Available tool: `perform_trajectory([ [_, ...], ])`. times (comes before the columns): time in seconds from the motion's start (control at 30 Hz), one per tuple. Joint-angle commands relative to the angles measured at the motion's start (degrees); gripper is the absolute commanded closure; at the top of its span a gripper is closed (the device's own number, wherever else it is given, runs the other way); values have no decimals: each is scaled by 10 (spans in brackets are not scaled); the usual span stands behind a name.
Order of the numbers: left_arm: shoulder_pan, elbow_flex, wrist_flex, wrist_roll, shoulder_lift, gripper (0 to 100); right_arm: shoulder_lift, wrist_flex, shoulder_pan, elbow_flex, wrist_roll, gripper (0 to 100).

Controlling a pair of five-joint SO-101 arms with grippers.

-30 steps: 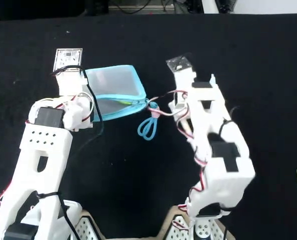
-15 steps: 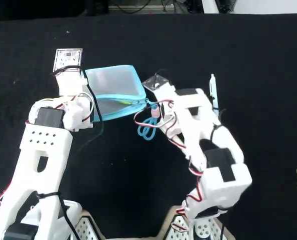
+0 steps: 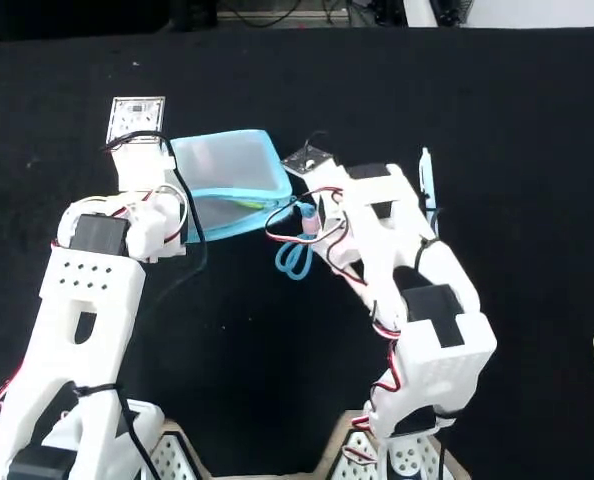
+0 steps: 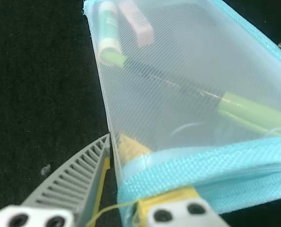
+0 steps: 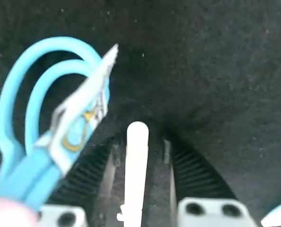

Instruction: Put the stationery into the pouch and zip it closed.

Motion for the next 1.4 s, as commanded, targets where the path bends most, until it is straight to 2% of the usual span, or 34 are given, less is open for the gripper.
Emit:
perform_trajectory([
  [0.0,0,20,-1,9,7,970,-1,0,5,-12,15,934],
  [0.03,0,20,-1,9,7,970,-6,-2,13,-13,12,993],
  [0.17,0,20,-1,9,7,970,-64,17,79,-17,11,985],
  [0.27,0,20,-1,9,7,970,-151,36,127,-5,-25,988],
  [0.43,0,21,-1,9,7,970,-322,37,143,36,-91,988],
  [0.7,0,21,0,9,7,970,-553,33,52,45,-281,985],
  [0.8,0,21,-1,9,7,969,-623,30,3,44,-326,975],
  [1.17,1,20,-1,8,7,968,-814,-71,-152,50,-339,961],
  [1.37,1,20,-1,8,7,968,-875,-215,-193,142,-339,962],
])
